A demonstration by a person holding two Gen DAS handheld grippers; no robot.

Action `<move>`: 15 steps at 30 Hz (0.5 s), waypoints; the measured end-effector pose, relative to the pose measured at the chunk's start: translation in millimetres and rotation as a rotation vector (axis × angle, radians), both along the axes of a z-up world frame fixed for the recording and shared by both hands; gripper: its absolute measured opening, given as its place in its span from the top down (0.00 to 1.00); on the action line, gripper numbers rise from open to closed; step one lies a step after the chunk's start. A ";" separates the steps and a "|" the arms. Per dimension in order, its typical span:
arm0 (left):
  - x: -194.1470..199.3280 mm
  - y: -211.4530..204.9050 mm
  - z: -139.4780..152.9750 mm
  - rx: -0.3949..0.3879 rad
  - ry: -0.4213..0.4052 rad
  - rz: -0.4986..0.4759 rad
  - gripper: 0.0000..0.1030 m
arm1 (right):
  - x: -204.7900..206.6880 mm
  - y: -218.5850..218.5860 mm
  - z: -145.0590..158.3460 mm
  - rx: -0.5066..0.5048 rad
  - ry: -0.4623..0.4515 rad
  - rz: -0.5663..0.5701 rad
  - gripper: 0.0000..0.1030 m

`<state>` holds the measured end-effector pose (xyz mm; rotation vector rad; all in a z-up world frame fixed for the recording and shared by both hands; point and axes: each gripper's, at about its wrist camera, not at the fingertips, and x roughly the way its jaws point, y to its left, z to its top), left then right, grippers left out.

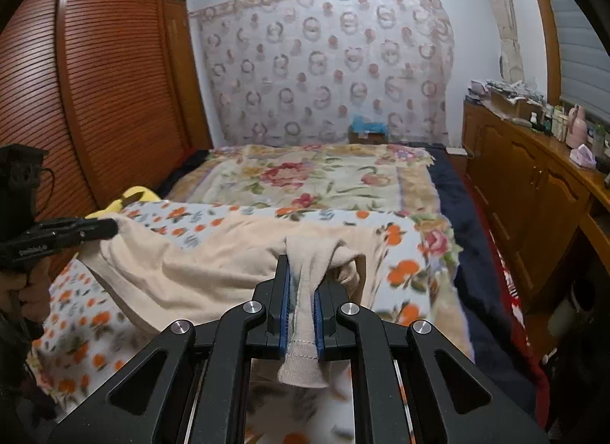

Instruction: Fold small clothes

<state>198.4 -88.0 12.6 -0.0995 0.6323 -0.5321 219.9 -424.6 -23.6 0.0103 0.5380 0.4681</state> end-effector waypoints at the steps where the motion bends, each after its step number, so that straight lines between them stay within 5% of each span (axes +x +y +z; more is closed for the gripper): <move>1: 11.2 -1.0 0.0 0.004 0.000 0.006 0.96 | 8.8 -0.3 -1.2 -0.006 0.004 -0.001 0.93; 15: 112.2 -9.8 -39.7 0.068 0.068 0.064 0.96 | 101.9 7.8 -40.0 -0.080 0.095 0.009 0.92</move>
